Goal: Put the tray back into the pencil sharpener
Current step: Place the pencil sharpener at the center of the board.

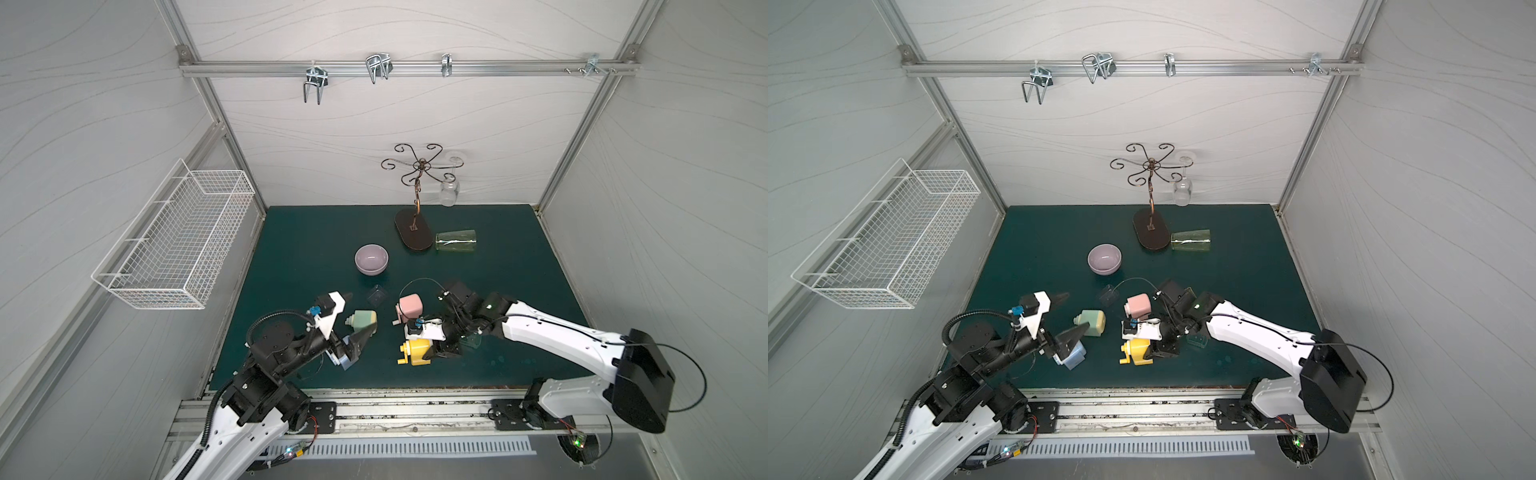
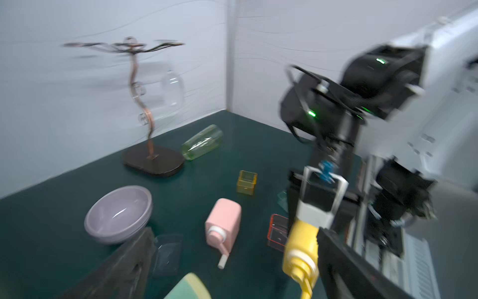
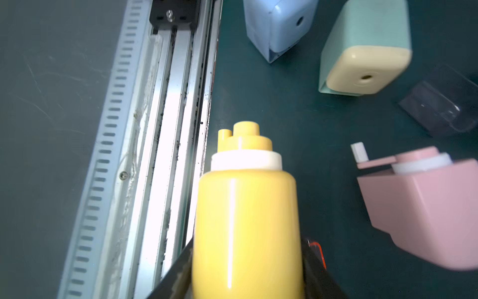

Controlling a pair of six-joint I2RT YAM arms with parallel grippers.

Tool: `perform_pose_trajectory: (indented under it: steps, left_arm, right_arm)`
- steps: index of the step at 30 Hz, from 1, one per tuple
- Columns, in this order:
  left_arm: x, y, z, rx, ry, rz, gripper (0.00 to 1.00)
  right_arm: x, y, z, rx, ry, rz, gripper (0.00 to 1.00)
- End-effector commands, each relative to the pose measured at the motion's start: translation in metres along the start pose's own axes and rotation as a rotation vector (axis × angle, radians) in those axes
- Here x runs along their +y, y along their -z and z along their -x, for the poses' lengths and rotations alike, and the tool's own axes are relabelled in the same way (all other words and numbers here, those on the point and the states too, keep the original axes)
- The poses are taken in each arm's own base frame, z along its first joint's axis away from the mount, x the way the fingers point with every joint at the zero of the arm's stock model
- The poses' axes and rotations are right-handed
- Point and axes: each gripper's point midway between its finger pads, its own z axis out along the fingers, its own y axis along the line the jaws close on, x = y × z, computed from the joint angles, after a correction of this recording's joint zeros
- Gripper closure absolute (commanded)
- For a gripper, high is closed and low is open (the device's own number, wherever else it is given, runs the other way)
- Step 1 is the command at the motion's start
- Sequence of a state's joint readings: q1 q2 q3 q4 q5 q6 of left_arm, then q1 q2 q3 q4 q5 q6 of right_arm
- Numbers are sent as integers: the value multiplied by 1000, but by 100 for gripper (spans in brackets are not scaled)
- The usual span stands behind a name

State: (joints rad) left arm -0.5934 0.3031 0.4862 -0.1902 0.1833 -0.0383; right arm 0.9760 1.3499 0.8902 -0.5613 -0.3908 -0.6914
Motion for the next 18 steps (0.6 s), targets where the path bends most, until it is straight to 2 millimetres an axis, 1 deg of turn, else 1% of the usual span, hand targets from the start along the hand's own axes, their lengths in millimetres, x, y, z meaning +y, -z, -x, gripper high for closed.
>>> perform_pose_trajectory:
  steps: [1,4,8,9,11,12,14,15,16,17,18]
  left_arm:
    - [56,14,13,-45,193,337,0]
    - [64,9,14,-21,234,388,0]
    - [66,3,15,0,236,399,0]
    - [67,2,16,-1,235,400,0]
    - [68,1,17,-5,227,405,0]
    - [68,0,17,-8,224,406,0]
    - [68,-1,16,-7,218,405,0]
    - [68,-2,16,-4,214,401,0]
    - [67,-3,15,1,207,395,0]
    - [67,-4,15,5,194,392,0]
    - [66,-7,16,6,175,383,1]
  right_arm:
    - [-11,-23,18,-23,143,-62,100]
    - [-12,-39,21,-29,167,-74,100]
    - [-15,-57,11,4,181,-95,100]
    - [-15,-59,8,9,184,-100,97]
    - [-16,-64,3,23,191,-112,94]
    - [-15,-65,0,26,191,-112,90]
    - [-14,-65,-3,31,190,-110,79]
    - [-12,-65,-4,31,194,-106,70]
    - [-11,-65,-5,33,199,-104,59]
    - [-10,-64,-5,36,208,-101,50]
    - [-10,-61,-3,36,220,-101,44]
